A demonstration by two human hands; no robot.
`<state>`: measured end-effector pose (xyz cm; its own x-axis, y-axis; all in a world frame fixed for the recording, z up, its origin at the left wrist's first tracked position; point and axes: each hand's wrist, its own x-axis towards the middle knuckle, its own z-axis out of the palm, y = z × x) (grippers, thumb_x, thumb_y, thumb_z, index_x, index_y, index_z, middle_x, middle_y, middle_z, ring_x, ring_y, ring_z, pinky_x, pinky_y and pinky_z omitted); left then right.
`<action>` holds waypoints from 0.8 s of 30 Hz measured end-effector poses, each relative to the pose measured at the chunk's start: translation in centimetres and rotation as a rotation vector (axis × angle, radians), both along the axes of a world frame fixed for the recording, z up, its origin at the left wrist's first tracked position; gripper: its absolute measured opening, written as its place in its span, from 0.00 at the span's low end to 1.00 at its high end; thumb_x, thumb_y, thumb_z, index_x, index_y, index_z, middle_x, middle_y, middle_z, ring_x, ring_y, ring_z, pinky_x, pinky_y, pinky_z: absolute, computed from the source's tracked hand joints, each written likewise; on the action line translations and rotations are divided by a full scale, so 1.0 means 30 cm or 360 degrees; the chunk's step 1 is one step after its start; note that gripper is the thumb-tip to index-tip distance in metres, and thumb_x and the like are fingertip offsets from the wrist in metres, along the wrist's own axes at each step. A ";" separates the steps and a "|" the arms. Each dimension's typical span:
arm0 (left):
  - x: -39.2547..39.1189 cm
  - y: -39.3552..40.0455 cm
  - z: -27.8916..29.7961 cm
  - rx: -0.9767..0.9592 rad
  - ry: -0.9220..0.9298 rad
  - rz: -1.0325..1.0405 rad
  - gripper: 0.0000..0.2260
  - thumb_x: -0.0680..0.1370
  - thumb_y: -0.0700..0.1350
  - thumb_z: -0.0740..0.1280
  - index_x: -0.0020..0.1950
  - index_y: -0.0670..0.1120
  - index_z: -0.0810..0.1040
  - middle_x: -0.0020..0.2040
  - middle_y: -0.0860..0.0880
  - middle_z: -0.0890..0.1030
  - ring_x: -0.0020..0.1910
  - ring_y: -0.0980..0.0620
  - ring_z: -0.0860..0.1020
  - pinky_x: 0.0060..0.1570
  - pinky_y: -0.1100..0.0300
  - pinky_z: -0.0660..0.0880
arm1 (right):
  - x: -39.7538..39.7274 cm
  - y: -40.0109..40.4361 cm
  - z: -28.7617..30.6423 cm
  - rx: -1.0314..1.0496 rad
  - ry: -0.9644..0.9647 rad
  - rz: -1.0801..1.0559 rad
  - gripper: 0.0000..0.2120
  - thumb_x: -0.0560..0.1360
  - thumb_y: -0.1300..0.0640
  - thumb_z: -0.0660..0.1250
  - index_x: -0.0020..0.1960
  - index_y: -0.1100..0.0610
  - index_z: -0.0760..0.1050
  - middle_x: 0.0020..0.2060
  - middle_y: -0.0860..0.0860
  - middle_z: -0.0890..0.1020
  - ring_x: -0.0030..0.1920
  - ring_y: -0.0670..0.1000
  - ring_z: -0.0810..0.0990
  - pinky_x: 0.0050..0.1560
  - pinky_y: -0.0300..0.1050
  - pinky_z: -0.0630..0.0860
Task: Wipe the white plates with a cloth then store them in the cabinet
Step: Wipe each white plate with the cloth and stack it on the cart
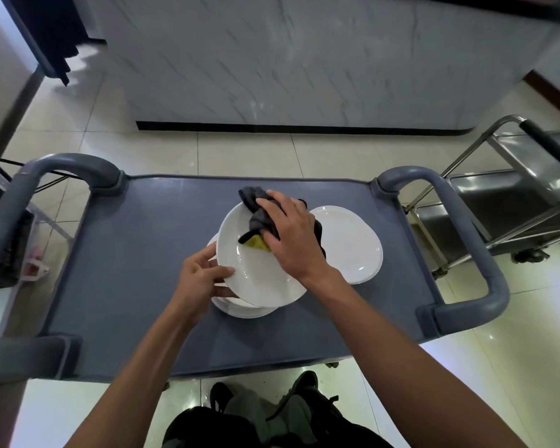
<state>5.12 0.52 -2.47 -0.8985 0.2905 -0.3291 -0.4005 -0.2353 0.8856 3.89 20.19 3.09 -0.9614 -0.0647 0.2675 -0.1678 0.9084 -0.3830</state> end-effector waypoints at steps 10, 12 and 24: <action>0.003 -0.010 0.020 -0.0052 0.0069 -0.0088 0.24 0.69 0.35 0.69 0.62 0.52 0.83 0.51 0.41 0.85 0.46 0.39 0.85 0.37 0.47 0.81 | 0.031 -0.091 -0.018 0.0005 -0.0005 0.0198 0.24 0.77 0.56 0.68 0.72 0.52 0.72 0.72 0.50 0.71 0.70 0.57 0.68 0.63 0.58 0.68; -0.002 -0.013 0.025 -0.0058 0.0069 -0.0084 0.24 0.68 0.34 0.69 0.61 0.52 0.83 0.51 0.41 0.85 0.46 0.40 0.85 0.38 0.47 0.81 | 0.013 -0.092 -0.011 0.0009 0.0005 0.0195 0.24 0.77 0.56 0.68 0.72 0.52 0.72 0.72 0.51 0.71 0.70 0.57 0.68 0.63 0.59 0.68; -0.012 -0.028 0.053 0.0097 -0.0002 0.0301 0.24 0.73 0.25 0.64 0.58 0.50 0.83 0.51 0.45 0.86 0.44 0.42 0.85 0.34 0.48 0.83 | -0.022 0.058 0.003 -0.0122 0.0010 -0.0228 0.24 0.76 0.57 0.69 0.72 0.54 0.72 0.71 0.50 0.72 0.67 0.58 0.70 0.63 0.60 0.70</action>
<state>4.77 -0.33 -0.89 -0.9385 0.1358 -0.3174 -0.3452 -0.3600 0.8667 3.22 21.92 3.18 -0.9576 0.0940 0.2724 -0.0411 0.8912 -0.4517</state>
